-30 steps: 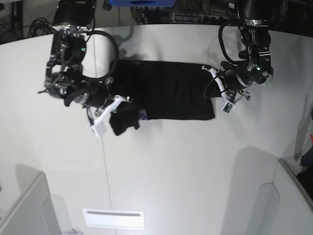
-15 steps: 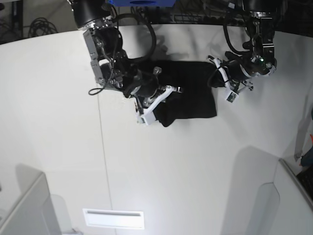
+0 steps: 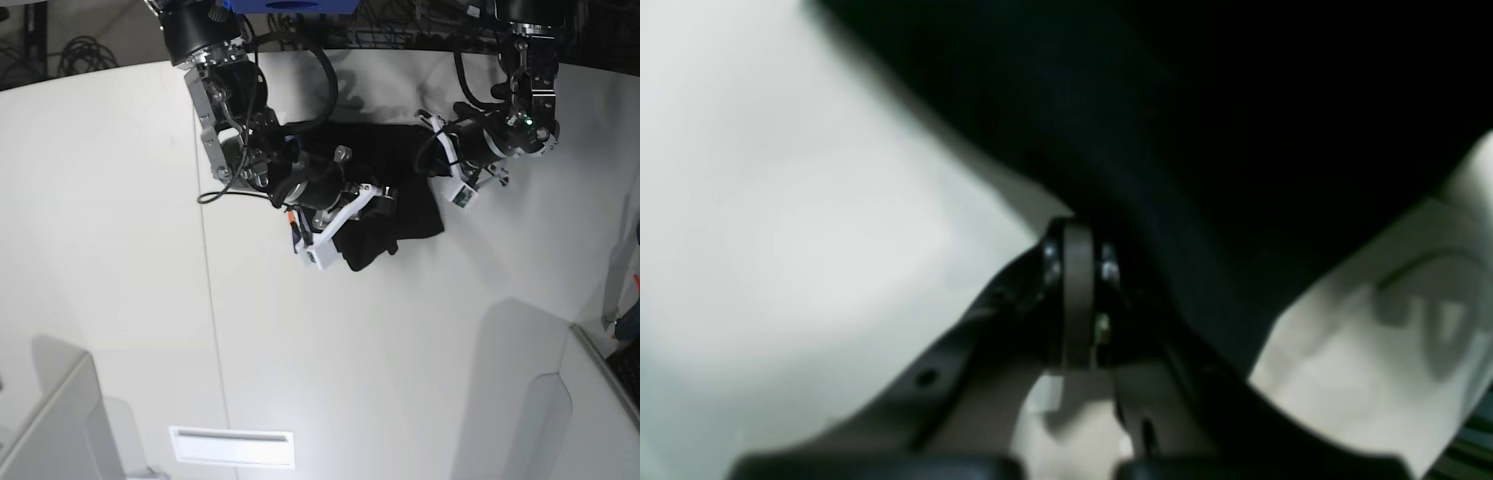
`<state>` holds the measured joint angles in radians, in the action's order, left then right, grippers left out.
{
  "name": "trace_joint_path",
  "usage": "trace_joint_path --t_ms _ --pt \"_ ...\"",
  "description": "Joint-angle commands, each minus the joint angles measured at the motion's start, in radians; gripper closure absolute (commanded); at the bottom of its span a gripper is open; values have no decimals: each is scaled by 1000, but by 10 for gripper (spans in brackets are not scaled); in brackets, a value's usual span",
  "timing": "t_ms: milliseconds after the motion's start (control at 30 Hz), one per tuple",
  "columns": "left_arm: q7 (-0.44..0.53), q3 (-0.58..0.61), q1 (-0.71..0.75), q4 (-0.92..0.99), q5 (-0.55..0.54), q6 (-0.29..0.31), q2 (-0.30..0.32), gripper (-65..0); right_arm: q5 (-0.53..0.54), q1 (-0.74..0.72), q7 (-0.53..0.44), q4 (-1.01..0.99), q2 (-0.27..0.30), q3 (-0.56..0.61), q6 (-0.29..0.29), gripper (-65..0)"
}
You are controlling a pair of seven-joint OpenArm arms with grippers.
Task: Fold the T-shirt properly
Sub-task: 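Fold the right gripper's end over toward the left gripper, then flip the folded bundle over with the right gripper, exposing the sun print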
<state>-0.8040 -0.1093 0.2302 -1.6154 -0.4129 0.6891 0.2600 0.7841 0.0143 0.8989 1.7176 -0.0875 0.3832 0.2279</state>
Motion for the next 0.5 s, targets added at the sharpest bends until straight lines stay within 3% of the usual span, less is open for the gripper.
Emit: trace_joint_path --t_ms 0,133,333,467 --pt "-13 13 -4 -10 3 9 0 0 24 -23 -16 20 -10 13 -11 0" --pt "-13 27 -9 -7 3 9 -8 0 24 -33 -40 20 4 12 -9 0" --pt "-18 29 -67 10 3 9 -32 0 24 -60 -44 20 70 10 -8 0" --pt "-19 30 -102 11 3 9 -60 0 24 -61 -44 28 75 10 -8 0"
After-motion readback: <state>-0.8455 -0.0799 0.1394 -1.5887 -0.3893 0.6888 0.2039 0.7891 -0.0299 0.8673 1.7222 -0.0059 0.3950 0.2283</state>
